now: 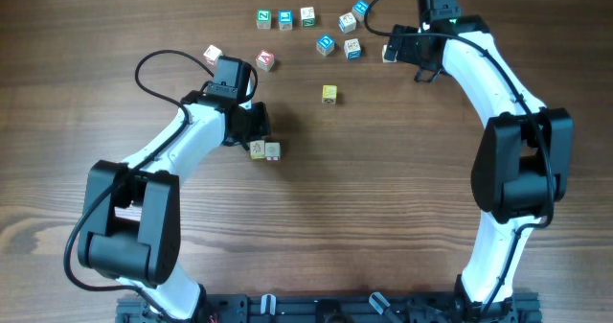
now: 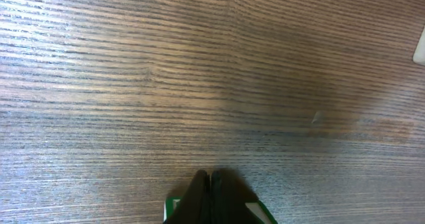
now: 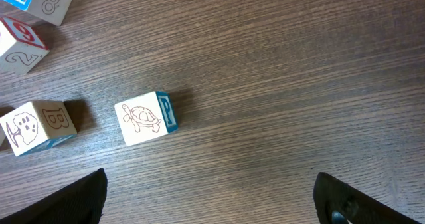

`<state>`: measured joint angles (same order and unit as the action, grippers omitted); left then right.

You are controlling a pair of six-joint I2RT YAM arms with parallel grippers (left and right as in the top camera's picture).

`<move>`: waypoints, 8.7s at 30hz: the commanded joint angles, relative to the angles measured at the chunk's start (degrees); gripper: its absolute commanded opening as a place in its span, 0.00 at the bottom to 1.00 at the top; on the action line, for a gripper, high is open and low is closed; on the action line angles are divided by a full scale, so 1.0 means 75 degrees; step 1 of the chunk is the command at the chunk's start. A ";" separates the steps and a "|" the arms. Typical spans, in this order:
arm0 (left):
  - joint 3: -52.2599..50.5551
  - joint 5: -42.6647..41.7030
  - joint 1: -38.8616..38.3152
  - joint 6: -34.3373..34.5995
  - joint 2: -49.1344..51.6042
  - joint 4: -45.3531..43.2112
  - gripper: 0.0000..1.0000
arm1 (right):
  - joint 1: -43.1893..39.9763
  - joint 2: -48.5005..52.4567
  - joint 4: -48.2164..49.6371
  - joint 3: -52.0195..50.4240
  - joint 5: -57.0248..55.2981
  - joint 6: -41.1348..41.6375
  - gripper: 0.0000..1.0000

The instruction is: Form a horizontal line

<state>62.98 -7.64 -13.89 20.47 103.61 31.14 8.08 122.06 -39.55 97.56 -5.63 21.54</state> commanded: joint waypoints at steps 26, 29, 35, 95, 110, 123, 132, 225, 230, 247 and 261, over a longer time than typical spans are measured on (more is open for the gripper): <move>-0.0017 -0.0434 -0.0035 -0.0009 0.0085 0.0469 0.04 | -0.0003 0.0198 0.0017 0.0041 -0.0099 -0.0070 1.00; -0.0017 -0.0434 -0.0035 -0.0009 0.0085 0.0513 0.04 | -0.0003 0.0198 0.0017 0.0041 -0.0099 -0.0070 1.00; -0.0015 -0.0227 -0.0029 -0.0009 0.0085 0.0184 0.04 | -0.0003 0.0198 0.0017 0.0041 -0.0099 -0.0067 0.99; -0.0003 0.0679 0.0000 0.0734 0.0085 0.1262 0.04 | -0.0003 0.0198 0.0017 0.0041 -0.0099 -0.0067 1.00; -0.0003 0.1938 0.0023 0.0734 0.0085 0.1259 0.04 | -0.0003 0.0198 0.0017 0.0041 -0.0099 -0.0073 1.00; -0.0003 0.2165 0.2809 0.1139 0.0085 0.1693 1.00 | -0.0003 0.0198 0.0017 0.0041 -0.0099 -0.0070 1.00; -0.0003 0.2148 0.3089 0.1137 0.0085 0.1682 1.00 | -0.0003 0.0198 0.0017 0.0041 -0.0099 -0.0070 1.00; -0.0003 0.2145 0.3089 0.1137 0.0085 0.1682 1.00 | -0.0003 0.0198 0.0017 0.0044 -0.0099 -0.0070 1.00; -0.0003 0.2145 0.3089 0.1137 0.0085 0.1682 1.00 | -0.0003 0.0198 0.0017 0.0041 -0.0099 -0.0070 1.00; -0.0003 0.2145 0.3089 0.1137 0.0085 0.1682 1.00 | 0.0035 0.0198 0.0825 0.0041 0.3847 0.1693 0.35; -0.0003 0.2145 0.3089 0.1137 0.0085 0.1682 1.00 | 0.1562 0.0207 -0.2667 0.2838 0.1250 0.0152 0.76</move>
<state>62.98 8.71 8.97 28.21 103.68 43.70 17.54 123.28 -58.57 118.30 10.20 23.79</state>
